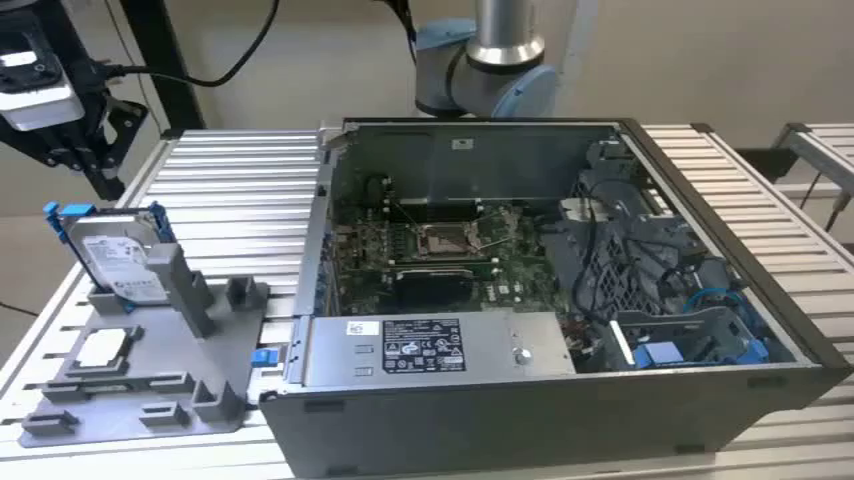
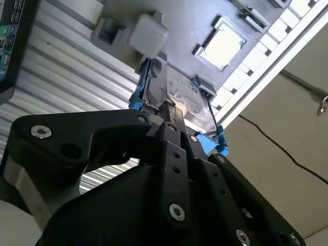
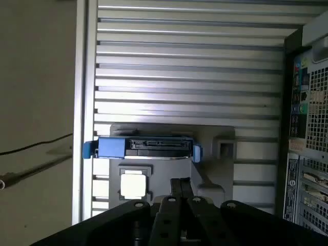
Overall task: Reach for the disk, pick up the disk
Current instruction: 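Reach for the disk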
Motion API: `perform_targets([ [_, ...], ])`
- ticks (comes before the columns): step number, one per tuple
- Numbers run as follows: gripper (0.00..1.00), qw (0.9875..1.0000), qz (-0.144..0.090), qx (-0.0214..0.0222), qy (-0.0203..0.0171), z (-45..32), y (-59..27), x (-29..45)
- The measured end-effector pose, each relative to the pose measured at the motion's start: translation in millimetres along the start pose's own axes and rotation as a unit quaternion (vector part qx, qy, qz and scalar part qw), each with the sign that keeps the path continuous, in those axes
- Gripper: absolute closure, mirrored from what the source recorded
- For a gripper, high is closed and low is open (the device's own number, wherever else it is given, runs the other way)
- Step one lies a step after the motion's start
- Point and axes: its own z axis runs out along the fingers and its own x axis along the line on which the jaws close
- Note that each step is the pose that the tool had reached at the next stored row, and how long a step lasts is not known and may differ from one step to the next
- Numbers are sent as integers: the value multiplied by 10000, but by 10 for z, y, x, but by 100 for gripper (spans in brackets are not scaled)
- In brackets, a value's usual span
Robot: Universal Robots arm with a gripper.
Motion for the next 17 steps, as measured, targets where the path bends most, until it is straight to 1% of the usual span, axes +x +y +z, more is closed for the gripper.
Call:
perform_targets([
  [13,100,10000,0,0,0,0,0,0],
  [17,100,10000,0,0,0,3,34,11],
])
